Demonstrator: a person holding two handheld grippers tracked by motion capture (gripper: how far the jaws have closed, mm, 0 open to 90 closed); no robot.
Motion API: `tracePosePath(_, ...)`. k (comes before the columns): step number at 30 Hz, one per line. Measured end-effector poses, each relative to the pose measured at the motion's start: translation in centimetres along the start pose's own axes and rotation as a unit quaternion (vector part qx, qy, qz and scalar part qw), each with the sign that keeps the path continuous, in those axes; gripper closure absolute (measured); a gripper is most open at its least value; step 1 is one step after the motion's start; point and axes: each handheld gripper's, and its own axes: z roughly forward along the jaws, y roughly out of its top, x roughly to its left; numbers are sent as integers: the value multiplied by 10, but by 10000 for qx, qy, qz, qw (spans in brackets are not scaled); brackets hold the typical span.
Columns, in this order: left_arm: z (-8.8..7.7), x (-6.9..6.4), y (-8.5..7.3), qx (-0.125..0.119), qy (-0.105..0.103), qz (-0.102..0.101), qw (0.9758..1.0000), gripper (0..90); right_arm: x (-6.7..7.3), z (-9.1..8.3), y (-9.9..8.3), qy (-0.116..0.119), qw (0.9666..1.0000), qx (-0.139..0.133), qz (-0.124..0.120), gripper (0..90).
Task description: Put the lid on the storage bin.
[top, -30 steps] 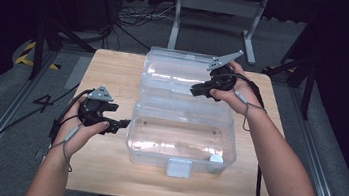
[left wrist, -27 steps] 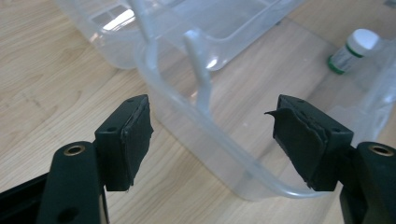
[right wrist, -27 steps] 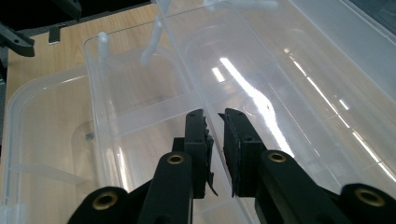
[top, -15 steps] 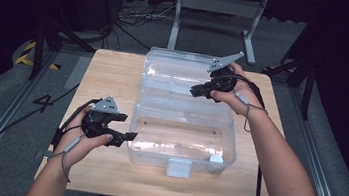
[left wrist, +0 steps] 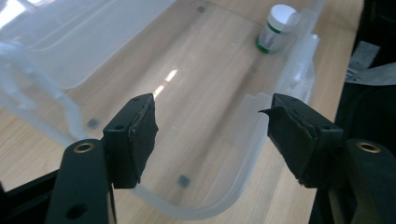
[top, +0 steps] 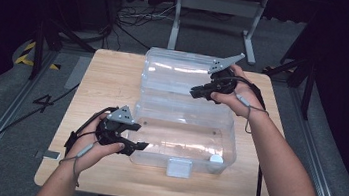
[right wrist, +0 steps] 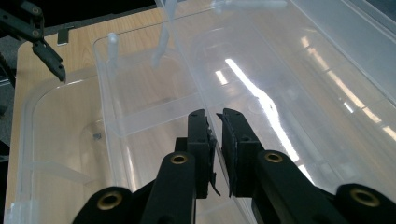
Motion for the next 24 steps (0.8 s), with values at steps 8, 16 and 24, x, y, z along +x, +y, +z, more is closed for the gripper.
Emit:
tracePosePath(8, 14, -4, -1, 158, -353, 125, 9992, 436, 2, -2, -1, 15, 10000, -26, 22, 826)
tracePosePath(16, 31, -8, -4, 370, -550, 193, 9976, 515, 4, -2, 0, 18, 10000, -37, 13, 826)
tracePosePath(24, 43, -10, -8, 735, -740, 81, 9945, 667, 3, -2, -1, 35, 10000, -59, 53, 826)
